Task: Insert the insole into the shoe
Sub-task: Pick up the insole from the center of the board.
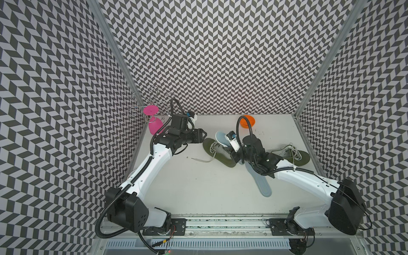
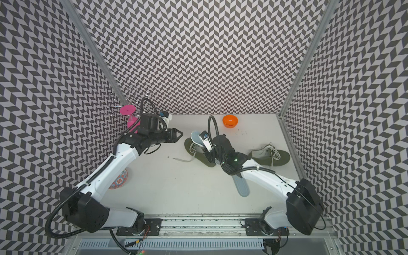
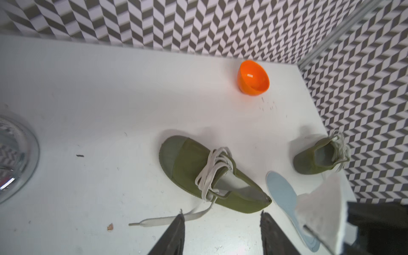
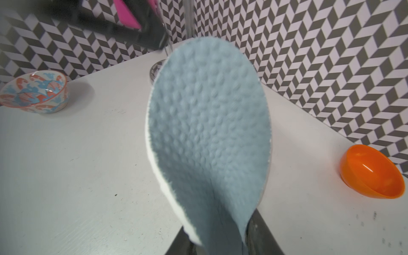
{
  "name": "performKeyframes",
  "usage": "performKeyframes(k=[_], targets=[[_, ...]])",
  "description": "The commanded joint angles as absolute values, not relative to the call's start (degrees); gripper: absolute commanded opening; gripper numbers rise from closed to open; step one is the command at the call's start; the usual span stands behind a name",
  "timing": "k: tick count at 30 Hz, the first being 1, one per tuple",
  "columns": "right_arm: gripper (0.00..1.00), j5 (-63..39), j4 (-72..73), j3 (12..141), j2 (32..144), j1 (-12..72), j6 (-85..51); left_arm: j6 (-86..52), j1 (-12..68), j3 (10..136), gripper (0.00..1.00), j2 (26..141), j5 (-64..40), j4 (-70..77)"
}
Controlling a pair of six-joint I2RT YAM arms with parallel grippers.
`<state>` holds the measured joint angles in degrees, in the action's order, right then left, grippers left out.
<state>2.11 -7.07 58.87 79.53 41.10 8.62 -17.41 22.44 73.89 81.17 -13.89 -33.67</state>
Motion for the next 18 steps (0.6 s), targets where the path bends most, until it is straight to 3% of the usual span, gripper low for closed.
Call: performKeyframes(k=[1, 6, 11, 18], targets=[[0.36, 3.77, -15.55, 61.87, 80.25, 37.75, 4.64, -15.38, 28.26, 72.02, 0.59, 84.62, -4.12, -32.55], [0.36, 1.44, -19.19, 63.08, 79.99, 32.32, 0.09, -13.77, 32.91, 71.19, 0.6, 89.52, 3.09, -29.19], [0.36, 0.6, -19.46, 63.11, 79.56, 31.6, -0.09, -11.79, 35.06, 77.89, 0.6, 97.92, 11.47, -34.85], [0.36, -2.28, -20.48, 63.36, 80.71, 31.58, -0.06, -9.25, 35.07, 83.36, 0.61, 104.89, 14.05, -37.71]])
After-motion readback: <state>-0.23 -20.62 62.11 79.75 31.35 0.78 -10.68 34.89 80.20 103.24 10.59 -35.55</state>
